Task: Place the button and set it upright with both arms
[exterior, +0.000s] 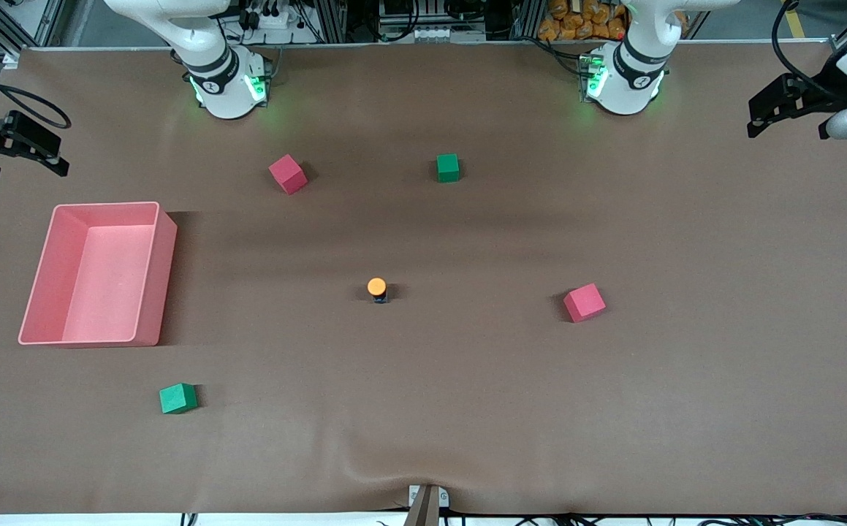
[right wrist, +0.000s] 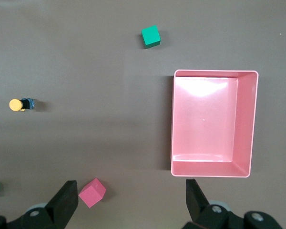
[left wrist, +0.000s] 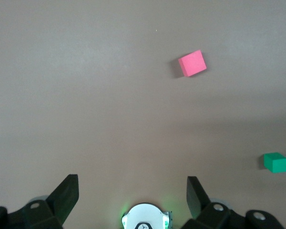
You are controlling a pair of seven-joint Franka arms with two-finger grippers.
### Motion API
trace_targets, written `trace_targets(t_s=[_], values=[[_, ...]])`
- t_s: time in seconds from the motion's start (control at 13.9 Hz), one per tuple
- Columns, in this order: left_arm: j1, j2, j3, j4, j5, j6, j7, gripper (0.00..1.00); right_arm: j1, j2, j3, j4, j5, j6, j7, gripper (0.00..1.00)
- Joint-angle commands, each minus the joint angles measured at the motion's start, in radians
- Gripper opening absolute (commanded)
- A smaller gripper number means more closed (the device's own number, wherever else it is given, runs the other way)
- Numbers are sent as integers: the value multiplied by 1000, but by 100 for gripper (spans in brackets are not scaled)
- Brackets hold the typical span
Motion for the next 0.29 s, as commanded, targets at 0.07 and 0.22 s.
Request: trace_targets(t_s=[0.07, 0.22], values=[[15, -10, -14, 11, -16, -20, 5, 100, -16, 4, 5, 8, 19, -7, -9, 100], [13, -1, -13, 24, -13, -20, 0, 100, -16, 4, 6, 8, 19, -7, -9, 100]])
